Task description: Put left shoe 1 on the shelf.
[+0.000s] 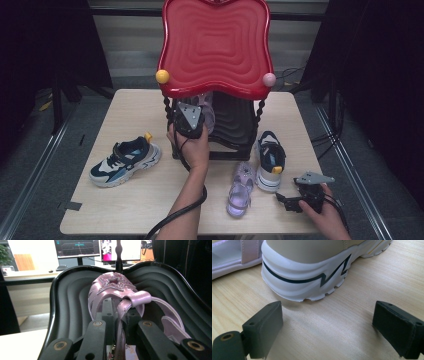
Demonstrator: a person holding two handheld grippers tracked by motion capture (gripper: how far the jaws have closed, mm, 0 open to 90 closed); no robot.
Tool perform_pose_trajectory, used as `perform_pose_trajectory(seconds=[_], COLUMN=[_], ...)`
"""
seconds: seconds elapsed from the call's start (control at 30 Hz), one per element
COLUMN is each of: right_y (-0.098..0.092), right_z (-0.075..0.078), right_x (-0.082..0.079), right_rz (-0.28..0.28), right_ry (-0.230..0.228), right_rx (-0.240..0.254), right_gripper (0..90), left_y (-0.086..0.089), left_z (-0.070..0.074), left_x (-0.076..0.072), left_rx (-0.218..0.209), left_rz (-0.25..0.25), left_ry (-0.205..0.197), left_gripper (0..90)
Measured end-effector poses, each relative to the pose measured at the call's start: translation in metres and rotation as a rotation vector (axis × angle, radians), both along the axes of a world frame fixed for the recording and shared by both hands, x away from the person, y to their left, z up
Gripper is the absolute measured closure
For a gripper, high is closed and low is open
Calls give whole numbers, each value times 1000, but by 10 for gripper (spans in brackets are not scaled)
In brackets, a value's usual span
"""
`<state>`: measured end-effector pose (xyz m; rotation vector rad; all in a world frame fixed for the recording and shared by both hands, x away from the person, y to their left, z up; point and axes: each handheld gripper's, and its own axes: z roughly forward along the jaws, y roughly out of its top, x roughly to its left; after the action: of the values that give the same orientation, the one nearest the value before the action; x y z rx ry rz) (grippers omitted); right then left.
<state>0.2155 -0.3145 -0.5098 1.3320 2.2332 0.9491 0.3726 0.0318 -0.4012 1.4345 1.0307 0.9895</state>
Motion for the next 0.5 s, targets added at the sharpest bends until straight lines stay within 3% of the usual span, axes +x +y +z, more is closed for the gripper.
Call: perform_pose_trajectory(seconds=[0.17,0.23,0.5], right_y=[0,0,0], right_z=[0,0,0], right_x=[0,0,0], right_rz=[0,1,0], right_ry=[1,0,-1], right_rx=[0,0,-1], right_gripper=[87,87,87], left_y=[3,3,2], left_z=[-6,-6,-7], left_x=[3,5,7], left_rx=[-13,12,15], left_rz=[1,-1,-16], left_ry=[6,-4,-8], left_gripper=[824,824,815])
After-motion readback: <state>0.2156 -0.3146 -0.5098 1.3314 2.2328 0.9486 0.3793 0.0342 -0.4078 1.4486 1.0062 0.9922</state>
